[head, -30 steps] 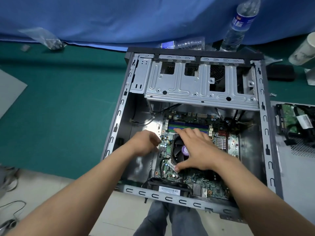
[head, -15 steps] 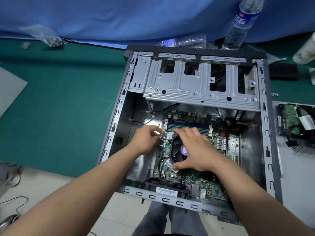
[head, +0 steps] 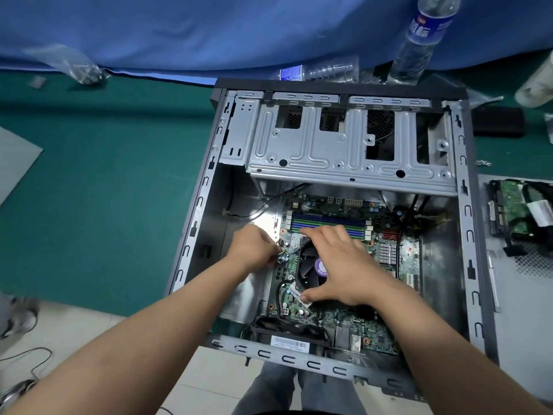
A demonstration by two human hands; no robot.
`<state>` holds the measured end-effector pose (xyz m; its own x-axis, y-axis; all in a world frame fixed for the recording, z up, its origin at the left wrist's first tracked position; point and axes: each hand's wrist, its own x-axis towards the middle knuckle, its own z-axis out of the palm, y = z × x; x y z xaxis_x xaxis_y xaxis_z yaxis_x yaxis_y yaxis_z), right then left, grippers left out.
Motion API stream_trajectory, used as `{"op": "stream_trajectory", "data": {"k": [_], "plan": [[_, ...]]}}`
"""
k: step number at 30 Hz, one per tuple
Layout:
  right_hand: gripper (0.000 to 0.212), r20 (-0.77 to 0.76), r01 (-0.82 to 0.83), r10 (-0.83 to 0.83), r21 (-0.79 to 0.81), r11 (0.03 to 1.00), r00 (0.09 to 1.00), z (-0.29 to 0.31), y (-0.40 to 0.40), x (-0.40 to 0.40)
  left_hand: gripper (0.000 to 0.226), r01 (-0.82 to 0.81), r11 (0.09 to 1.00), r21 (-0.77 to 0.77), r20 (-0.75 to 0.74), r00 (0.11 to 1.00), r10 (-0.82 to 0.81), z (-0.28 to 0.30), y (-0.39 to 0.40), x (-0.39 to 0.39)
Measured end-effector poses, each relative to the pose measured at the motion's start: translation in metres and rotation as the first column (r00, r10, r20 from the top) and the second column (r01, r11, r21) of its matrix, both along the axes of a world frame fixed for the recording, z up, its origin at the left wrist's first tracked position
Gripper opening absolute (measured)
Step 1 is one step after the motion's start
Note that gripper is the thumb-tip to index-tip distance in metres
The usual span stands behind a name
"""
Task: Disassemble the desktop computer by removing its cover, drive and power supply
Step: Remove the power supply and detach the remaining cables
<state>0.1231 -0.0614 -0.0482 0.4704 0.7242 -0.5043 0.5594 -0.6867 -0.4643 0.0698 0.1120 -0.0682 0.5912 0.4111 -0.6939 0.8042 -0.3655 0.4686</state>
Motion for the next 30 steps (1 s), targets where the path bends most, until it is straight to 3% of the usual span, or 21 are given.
{"op": "stream_trajectory", "data": {"k": [4,17,26,30], "plan": [[0.115,0.001,-0.002,0.002,0.003,1.000,1.000,0.000,0.000,0.000,0.016,0.097,0.993,0.069,0.054,0.993,-0.100,-0.001,0.000,-0.002],[0.115,0.009,-0.007,0.007,0.011,1.000,1.000,-0.003,-0.001,0.000,0.022,0.383,0.864,0.327,0.041,0.907,-0.418,0.008,-0.009,-0.001],[0.114,0.015,-0.006,0.005,0.017,1.000,1.000,-0.004,-0.001,0.000,0.025,0.313,0.894,0.320,0.065,0.935,-0.350,0.008,-0.006,0.003],[0.114,0.013,-0.006,0.006,0.015,1.000,1.000,-0.004,-0.001,0.000,0.021,0.372,0.870,0.323,0.057,0.910,-0.410,0.006,-0.005,-0.002]]}}
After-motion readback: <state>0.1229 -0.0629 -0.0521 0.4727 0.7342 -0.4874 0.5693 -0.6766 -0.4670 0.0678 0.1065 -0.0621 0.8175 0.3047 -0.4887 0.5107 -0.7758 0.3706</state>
